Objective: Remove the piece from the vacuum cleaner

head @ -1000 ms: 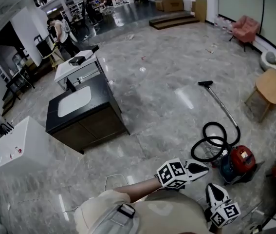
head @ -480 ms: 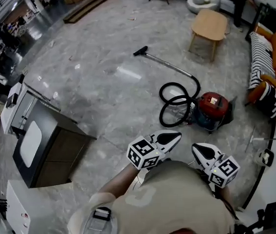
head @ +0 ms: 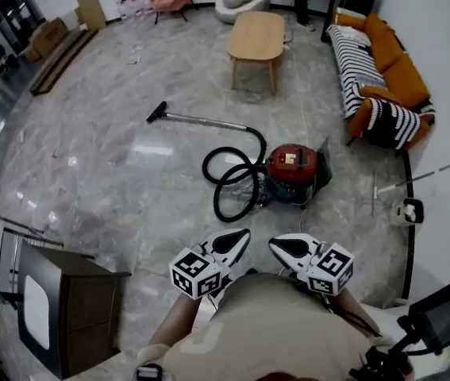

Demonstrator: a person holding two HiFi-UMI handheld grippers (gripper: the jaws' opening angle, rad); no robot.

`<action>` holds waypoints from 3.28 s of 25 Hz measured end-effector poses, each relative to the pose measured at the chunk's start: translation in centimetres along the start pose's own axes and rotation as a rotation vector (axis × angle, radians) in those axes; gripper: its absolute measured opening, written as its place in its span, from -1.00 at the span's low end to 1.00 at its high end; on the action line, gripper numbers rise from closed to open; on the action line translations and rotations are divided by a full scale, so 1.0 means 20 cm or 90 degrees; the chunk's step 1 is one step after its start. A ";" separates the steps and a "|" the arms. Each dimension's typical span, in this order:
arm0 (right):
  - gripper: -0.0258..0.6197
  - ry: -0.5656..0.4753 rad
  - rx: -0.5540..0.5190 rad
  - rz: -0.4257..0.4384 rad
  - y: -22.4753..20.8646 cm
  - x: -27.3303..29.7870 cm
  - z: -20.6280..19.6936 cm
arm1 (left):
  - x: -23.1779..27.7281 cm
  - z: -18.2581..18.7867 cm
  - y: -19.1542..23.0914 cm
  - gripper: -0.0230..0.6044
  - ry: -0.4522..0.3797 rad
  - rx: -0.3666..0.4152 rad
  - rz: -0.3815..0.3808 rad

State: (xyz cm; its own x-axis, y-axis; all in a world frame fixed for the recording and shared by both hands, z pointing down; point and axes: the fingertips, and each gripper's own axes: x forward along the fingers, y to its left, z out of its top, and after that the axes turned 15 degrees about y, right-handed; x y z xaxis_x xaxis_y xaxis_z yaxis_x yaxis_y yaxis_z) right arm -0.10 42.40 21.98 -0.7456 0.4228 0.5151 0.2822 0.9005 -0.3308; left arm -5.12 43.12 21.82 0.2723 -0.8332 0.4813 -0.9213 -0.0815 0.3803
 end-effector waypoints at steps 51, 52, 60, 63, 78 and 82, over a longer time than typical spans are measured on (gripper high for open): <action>-0.91 -0.009 0.206 -0.113 -1.76 -0.81 -0.08 | 1.74 0.97 0.07 -0.92 0.144 0.103 -0.094; -0.91 -0.006 0.210 -0.122 -1.78 -0.79 -0.06 | 1.74 1.00 0.11 -0.92 0.146 0.107 -0.101; -0.91 0.021 0.249 -0.158 -1.97 -0.59 0.07 | 1.80 1.04 0.46 -0.92 0.156 0.092 -0.137; -0.91 0.032 0.259 -0.182 -2.01 -0.54 0.07 | 1.86 1.03 0.56 -0.92 0.162 0.108 -0.162; -0.91 0.088 0.345 -0.120 -2.41 -0.56 -0.03 | 2.07 1.04 0.77 -0.92 0.228 0.060 -0.039; -0.91 0.096 0.374 -0.073 -2.53 -0.61 -0.12 | 2.19 1.06 0.74 -0.92 0.243 0.037 0.010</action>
State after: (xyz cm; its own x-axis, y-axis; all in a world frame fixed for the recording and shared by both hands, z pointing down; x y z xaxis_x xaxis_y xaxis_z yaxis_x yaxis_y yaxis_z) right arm -3.92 -8.05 34.37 -0.6461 0.3744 0.6652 -0.2065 0.7532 -0.6245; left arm -12.71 -6.17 31.69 0.3316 -0.5723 0.7500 -0.9374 -0.1100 0.3305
